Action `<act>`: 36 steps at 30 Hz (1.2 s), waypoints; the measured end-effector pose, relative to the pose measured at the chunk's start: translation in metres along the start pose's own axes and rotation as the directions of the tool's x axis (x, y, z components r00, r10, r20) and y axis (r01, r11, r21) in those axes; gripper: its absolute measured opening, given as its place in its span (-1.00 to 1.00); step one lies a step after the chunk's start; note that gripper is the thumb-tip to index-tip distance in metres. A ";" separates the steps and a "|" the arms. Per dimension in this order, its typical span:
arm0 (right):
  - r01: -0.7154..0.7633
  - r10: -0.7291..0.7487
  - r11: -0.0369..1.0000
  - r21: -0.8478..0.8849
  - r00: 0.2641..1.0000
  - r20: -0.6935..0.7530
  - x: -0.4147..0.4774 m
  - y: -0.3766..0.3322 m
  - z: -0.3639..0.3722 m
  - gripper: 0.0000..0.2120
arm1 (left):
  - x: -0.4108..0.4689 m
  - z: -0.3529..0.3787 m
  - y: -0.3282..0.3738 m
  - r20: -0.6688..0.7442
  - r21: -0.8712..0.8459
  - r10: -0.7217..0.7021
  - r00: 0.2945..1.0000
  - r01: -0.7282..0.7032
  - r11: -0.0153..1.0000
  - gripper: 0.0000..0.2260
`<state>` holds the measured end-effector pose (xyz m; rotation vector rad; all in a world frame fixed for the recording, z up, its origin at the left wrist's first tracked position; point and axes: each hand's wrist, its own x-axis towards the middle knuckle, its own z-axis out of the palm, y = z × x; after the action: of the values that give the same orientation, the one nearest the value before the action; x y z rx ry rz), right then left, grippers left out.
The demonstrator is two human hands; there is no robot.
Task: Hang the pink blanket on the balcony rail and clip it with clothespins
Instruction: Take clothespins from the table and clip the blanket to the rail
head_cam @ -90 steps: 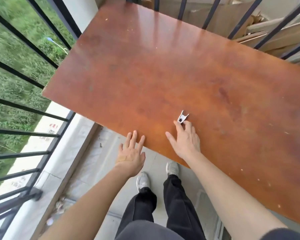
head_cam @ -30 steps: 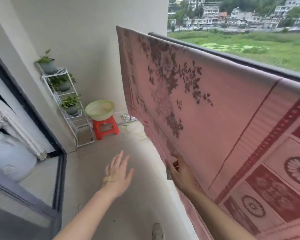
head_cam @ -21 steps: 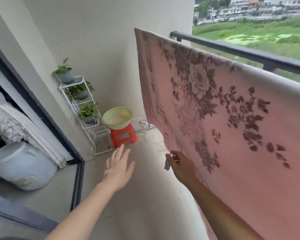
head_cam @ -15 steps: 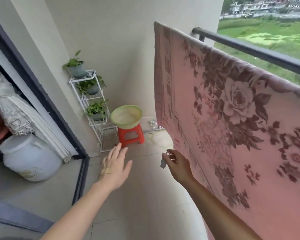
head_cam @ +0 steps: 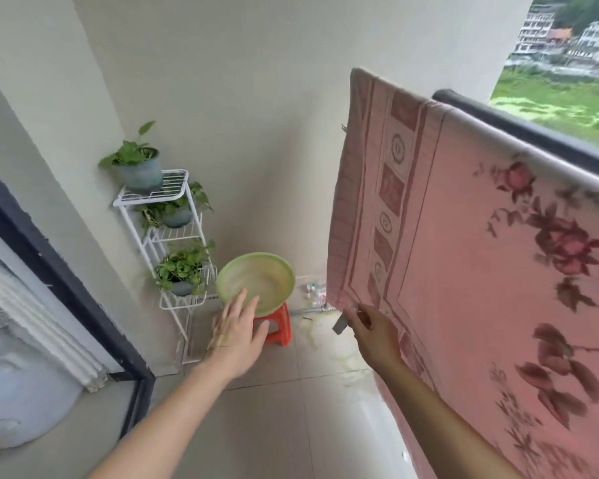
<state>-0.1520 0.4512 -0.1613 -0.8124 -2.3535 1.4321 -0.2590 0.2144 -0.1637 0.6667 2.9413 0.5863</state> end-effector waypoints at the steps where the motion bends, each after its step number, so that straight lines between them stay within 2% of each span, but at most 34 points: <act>1: 0.002 -0.002 1.000 0.009 1.000 -0.024 0.021 -0.010 0.002 -0.73 | 0.029 -0.005 0.001 0.000 0.000 0.016 1.000 -0.016 1.000 -0.47; 3: 0.014 -0.011 0.999 0.053 0.997 -0.072 0.062 -0.025 0.003 -0.86 | 0.083 -0.011 0.006 0.016 0.004 0.035 0.999 -0.035 0.999 -0.46; 5: 0.034 -0.027 0.997 0.074 0.994 -0.103 0.101 -0.032 0.004 -0.89 | 0.131 -0.010 0.012 0.028 -0.013 0.062 0.998 -0.062 0.998 -0.46; 8: 0.073 -0.066 0.995 0.062 0.991 -0.118 0.164 -0.035 0.008 -0.78 | 0.206 -0.002 0.024 0.036 -0.033 0.093 0.995 -0.092 0.995 -0.46; 11: 0.089 -0.076 0.993 0.083 0.986 -0.145 0.236 -0.027 0.013 -0.79 | 0.274 0.013 0.034 0.073 -0.065 0.097 0.993 -0.092 0.994 -0.44; 14: 0.053 -0.039 0.993 0.105 0.991 -0.126 0.306 -0.028 0.014 -0.84 | 0.336 0.027 0.044 0.149 -0.079 0.050 0.988 -0.039 0.996 -0.41; 17: 0.031 -0.021 0.992 0.124 0.996 -0.081 0.369 -0.039 0.017 -0.90 | 0.400 0.033 0.048 0.185 -0.067 0.068 0.980 -0.057 0.996 -0.40; 23: -0.026 0.036 0.986 0.165 0.998 -0.060 0.457 -0.058 0.035 -0.68 | 0.507 0.045 0.046 0.177 -0.110 0.102 0.979 -0.083 0.990 -0.36; 26: -0.084 0.091 0.985 0.153 0.995 -0.044 0.492 -0.062 0.043 -0.81 | 0.560 0.062 0.041 0.224 -0.137 0.130 0.966 -0.101 0.985 -0.31; 31: -0.181 0.194 0.978 0.107 0.973 -0.122 0.546 -0.057 0.065 -0.86 | 0.662 0.097 0.042 0.385 -0.229 0.210 0.899 -0.128 0.965 -0.23; 36: -0.303 0.318 0.947 0.103 0.927 -0.198 0.576 -0.049 0.090 -0.83 | 0.738 0.133 0.058 0.552 -0.505 0.304 0.776 0.021 0.863 -0.10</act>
<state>-0.6771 0.7068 -0.1946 -1.2973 -2.0702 1.4499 -0.8830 0.6248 -0.2523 0.8289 2.0247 0.8793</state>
